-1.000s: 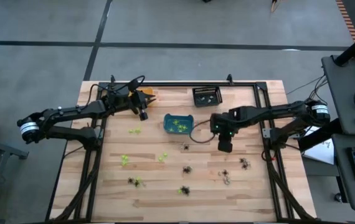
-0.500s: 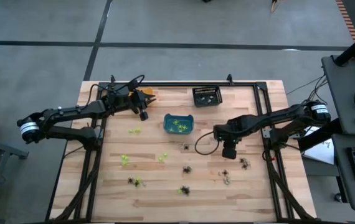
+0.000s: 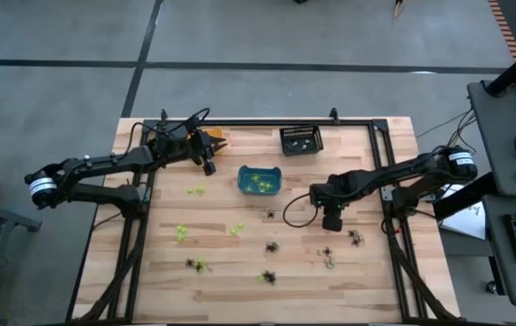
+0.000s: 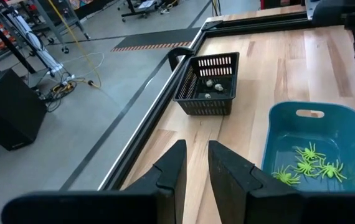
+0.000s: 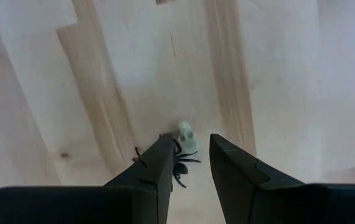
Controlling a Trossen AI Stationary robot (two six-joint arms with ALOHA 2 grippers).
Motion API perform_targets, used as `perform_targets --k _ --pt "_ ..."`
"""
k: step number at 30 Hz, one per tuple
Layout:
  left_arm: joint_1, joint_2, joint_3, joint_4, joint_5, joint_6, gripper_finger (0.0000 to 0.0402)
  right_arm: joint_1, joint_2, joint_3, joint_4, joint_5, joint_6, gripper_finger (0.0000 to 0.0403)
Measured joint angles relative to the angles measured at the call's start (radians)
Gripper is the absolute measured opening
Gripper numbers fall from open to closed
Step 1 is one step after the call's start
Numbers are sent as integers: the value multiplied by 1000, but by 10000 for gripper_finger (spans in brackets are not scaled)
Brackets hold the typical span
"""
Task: Sort Halloween decoration
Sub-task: Put the white skull toy into the black bin
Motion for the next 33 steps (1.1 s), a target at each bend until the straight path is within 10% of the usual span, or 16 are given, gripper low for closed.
perform_targets --k 33 --pt "0 0 0 0 0 0 50 -2 51 6 73 40 11 15"
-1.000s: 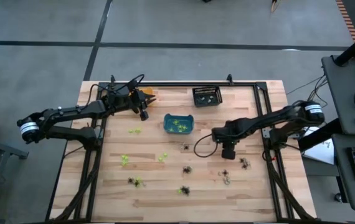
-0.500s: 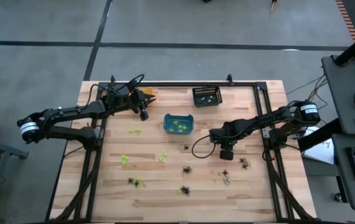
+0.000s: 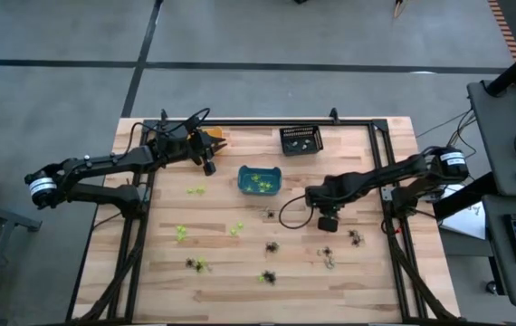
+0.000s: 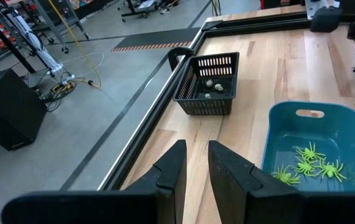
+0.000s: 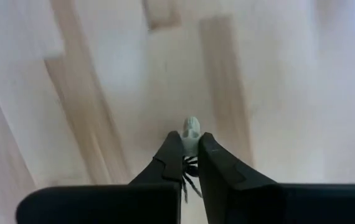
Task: Sort Halloween decoration
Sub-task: Put the white skull toy into the black bin
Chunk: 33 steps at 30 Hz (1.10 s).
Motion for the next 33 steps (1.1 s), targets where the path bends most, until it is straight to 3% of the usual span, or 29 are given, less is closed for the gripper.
perform_targets --k 7,14,22,28,33 --pt "0 0 0 0 0 0 50 0 -14 0 64 29 34 16" --pt "0 0 0 0 0 0 50 0 -1 0 82 72 34 47" --pt "0 0 0 0 0 0 50 -35 -4 0 127 72 16 15" --pt "-1 0 0 0 1 -2 50 -109 -45 0 299 72 -72 13" --pt "-1 0 0 0 1 -3 50 -235 -93 18 440 43 -154 13"
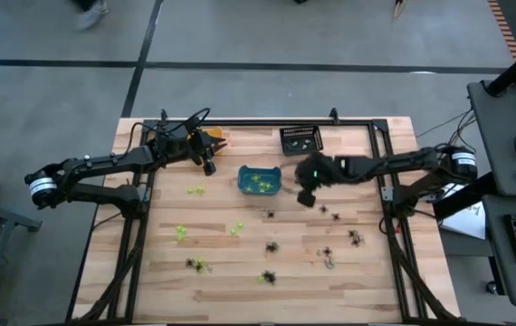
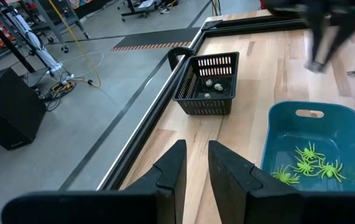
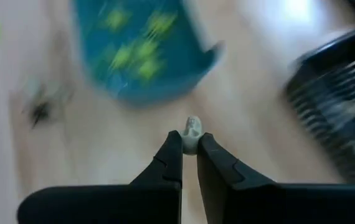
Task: Sort Halloween decoration
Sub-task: Put the white skull toy into the black bin
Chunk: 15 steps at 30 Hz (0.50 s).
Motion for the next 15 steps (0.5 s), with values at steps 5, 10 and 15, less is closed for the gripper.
perform_targets --k 5,10,15 --pt "0 0 0 1 0 0 50 -176 17 78 -2 -26 -31 13" --pt "0 0 0 8 0 -5 50 -333 94 201 -59 -132 -134 13" --pt "0 0 0 8 0 -22 50 -431 212 383 -265 -138 -210 13"
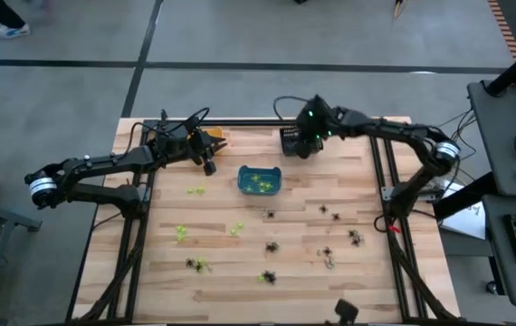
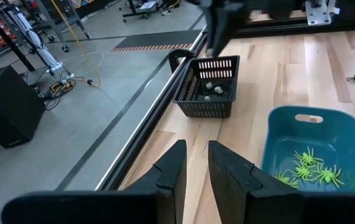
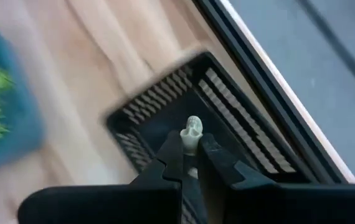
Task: Sort Halloween decoration
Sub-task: Put the white skull toy into the black bin
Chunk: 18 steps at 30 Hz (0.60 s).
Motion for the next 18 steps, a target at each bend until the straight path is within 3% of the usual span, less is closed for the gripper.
perform_targets --k 6,12,18 --pt "0 0 0 -1 0 -2 50 -53 191 196 -257 10 -124 13" --pt "0 0 0 -13 0 -18 50 -67 308 275 -338 34 -164 17" --pt "0 0 0 -20 0 -18 50 -74 321 277 -336 34 -158 74"
